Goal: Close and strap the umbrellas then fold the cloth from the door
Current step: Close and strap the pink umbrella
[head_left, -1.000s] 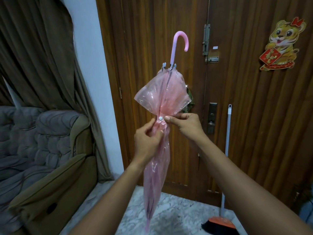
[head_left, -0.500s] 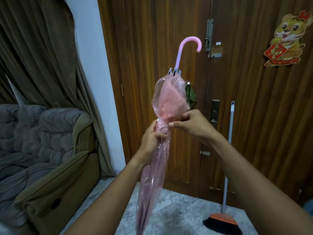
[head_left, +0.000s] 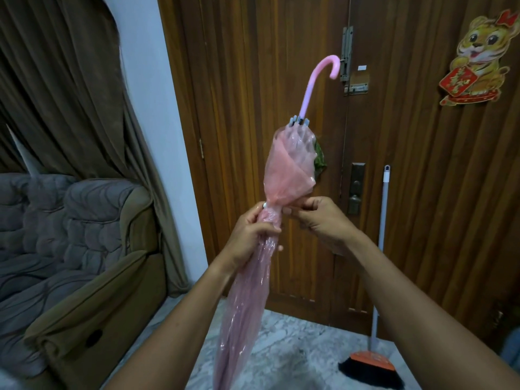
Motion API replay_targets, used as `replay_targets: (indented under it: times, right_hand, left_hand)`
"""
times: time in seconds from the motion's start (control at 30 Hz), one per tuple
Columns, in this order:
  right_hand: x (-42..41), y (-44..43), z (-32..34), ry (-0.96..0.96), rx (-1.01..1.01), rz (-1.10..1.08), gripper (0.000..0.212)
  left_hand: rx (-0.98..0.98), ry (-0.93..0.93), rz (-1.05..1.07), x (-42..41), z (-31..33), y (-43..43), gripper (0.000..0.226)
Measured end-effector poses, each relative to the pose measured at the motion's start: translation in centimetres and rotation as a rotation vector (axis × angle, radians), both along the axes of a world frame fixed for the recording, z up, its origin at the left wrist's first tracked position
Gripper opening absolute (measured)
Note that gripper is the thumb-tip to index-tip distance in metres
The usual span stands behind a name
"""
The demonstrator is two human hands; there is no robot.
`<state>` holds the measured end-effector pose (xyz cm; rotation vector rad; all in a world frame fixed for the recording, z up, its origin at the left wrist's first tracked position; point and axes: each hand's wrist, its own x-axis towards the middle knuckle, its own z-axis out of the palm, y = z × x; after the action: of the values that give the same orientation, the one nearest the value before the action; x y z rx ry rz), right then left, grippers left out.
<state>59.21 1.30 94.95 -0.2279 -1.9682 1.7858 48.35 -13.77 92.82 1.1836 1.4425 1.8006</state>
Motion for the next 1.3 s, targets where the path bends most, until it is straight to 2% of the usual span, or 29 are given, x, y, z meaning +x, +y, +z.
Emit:
replay_targets:
  times: [0.13,0.23,0.3,0.4,0.57,0.7,0.77,0.83,1.0,1.1,1.2,1.3]
  right_hand:
    - [-0.8,-0.5,-0.2,0.048,-0.02,-0.027,0.032]
    - [-1.8,-1.1,-0.3,0.128,0.025,-0.106,0.019]
    - [-2.3,-1.4,-0.7,0.134,0.033,-0.125,0.017]
    - [-2.6,-2.0,-1.0,0.127,0.036,-0.086,0.015]
    - [-2.4,-2.2,-0.2,0.088,0.123,-0.014,0.015]
    - [-1.8,-1.3,0.0,0.06,0.148,-0.02,0.01]
    - [-1.7,-1.3,-0.3,0.056,0.098,-0.037,0.01]
    - [-1.6,-1.7,-0.4,0.079,-0.001,-0.021,0.009]
    - [-1.3,-2.4,-0.1,0.093,-0.207,0.038,0.018]
    - [-1.7,-2.8,-0.3,0.169,-0.292,-0.025,0.007]
    - [-2.0,-3.3,-0.8,0.222,-0.295,-0.092,0.011]
    - [-2.1,-3.6,-1.1,0.224,-0.247,-0.154,0.009]
  left_hand:
    - [-0.071,0.135,0.175,-0.5,0.3,0.1,0.044]
    - [-0.146,0.318,0.336,-0.1,0.0,0.3,0.028]
    - [-0.129,0.342,0.359,0.3,-0.7,0.1,0.026]
    - [-0.068,0.264,0.376,0.6,-1.6,-0.3,0.054]
    - [0.019,0.227,0.393,0.2,-0.5,-1.1,0.044]
    - [0.072,-0.049,0.281,-0.3,0.1,-1.6,0.061]
    - [0.11,-0.186,0.191,-0.3,0.3,-1.7,0.059]
    - [0.11,-0.248,0.117,0.0,0.7,-1.8,0.053]
    - [0.047,-0.218,0.104,-0.1,1.0,-2.0,0.044]
    - [0.074,-0.23,0.143,-0.1,0.7,-1.6,0.041]
    - [0.114,-0.275,0.187,0.2,0.3,-1.1,0.044]
    - [0.153,-0.183,0.349,0.8,-0.2,-0.6,0.045]
